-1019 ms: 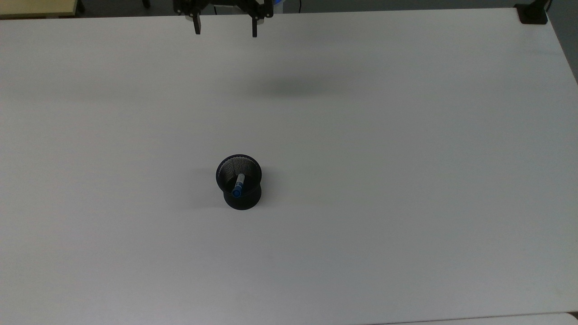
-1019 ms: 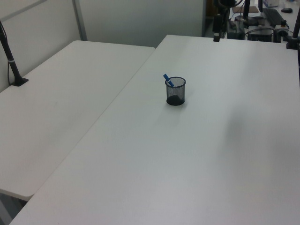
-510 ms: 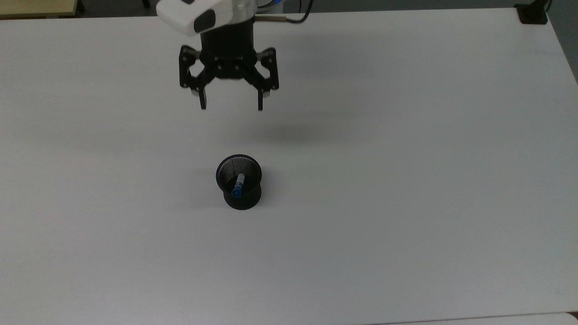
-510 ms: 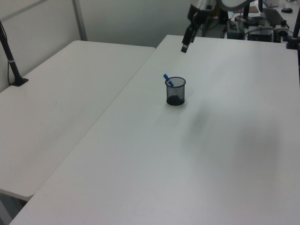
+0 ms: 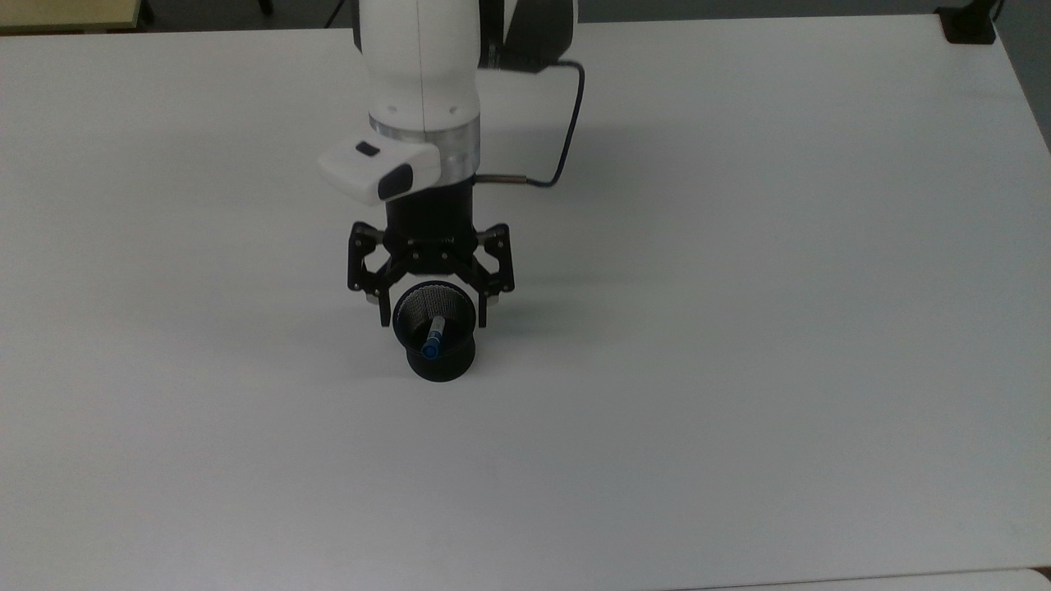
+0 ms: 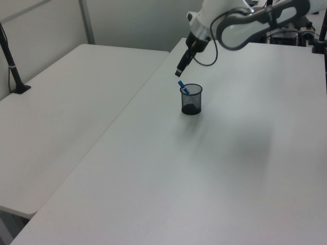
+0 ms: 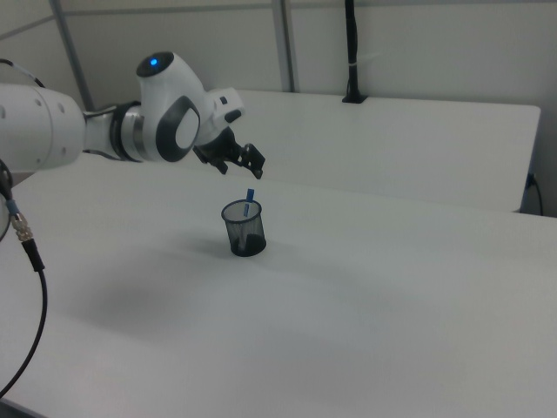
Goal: Remove the marker
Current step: 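Lower the gripper over the cup and close on the blue marker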
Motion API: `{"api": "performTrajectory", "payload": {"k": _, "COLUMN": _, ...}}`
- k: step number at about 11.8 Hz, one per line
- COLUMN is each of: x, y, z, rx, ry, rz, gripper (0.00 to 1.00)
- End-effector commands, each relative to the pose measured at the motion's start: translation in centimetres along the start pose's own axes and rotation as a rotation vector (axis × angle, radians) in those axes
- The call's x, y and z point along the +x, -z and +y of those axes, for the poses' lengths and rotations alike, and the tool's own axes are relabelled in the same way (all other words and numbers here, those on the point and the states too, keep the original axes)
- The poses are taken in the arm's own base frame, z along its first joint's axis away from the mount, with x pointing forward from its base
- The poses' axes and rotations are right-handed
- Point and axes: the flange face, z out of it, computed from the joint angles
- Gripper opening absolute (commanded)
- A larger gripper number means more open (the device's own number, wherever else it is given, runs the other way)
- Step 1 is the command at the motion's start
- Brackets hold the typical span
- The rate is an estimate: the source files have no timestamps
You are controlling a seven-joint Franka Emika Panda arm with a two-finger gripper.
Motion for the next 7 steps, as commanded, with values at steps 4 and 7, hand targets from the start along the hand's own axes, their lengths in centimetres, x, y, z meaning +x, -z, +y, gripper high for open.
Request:
{"api": "performTrajectory", "payload": {"k": 4, "x": -1.6, "y": -5.0, "z": -1.0, "rx": -0.042, "ry": 0.064, "rz": -0.013, "gripper": 0.62}}
{"api": "performTrajectory", "payload": {"k": 7, "x": -1.8, "y": -5.4, "z": -1.0, "rx": -0.041, "ry": 0.063, "rz": -0.019, "gripper": 0.28}}
